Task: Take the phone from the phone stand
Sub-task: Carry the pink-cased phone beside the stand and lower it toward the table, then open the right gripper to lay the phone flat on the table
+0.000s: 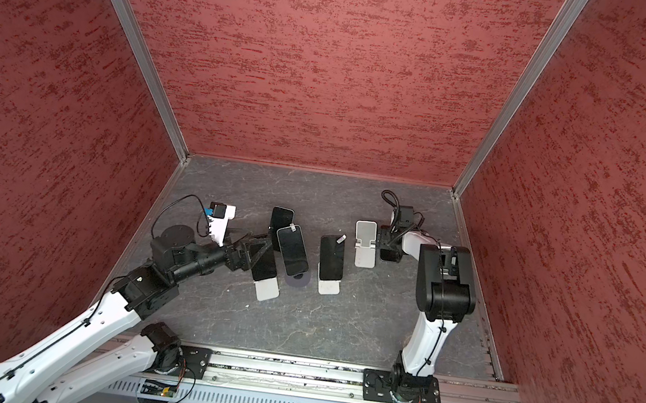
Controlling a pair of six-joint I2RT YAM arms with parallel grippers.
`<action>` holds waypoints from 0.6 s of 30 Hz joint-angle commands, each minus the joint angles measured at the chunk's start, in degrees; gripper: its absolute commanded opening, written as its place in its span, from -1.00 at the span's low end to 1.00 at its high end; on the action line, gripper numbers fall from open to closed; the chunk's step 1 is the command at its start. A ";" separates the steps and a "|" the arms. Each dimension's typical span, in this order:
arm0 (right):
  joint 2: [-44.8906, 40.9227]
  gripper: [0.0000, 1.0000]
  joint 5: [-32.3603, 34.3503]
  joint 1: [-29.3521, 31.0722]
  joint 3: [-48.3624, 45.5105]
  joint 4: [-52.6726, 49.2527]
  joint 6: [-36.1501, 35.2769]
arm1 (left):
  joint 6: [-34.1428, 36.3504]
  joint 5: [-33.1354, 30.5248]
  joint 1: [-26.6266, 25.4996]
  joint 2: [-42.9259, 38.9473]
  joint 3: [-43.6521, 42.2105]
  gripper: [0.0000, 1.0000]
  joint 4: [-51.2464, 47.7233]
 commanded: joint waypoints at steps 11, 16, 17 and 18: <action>-1.97 0.68 4.89 0.17 -1.83 -3.92 3.01 | -0.09 -2.99 0.61 1.81 1.78 0.99 -5.62; -6.50 0.68 6.05 0.17 -3.63 -3.71 5.41 | -0.07 -2.90 0.70 1.78 1.83 0.99 -5.80; -7.54 0.67 6.19 0.13 -3.95 -3.60 5.96 | -0.08 -2.90 0.70 1.81 1.76 0.99 -5.74; -8.85 0.67 5.92 0.21 -4.43 -3.47 6.52 | -0.07 -2.86 0.77 1.80 1.76 0.99 -5.71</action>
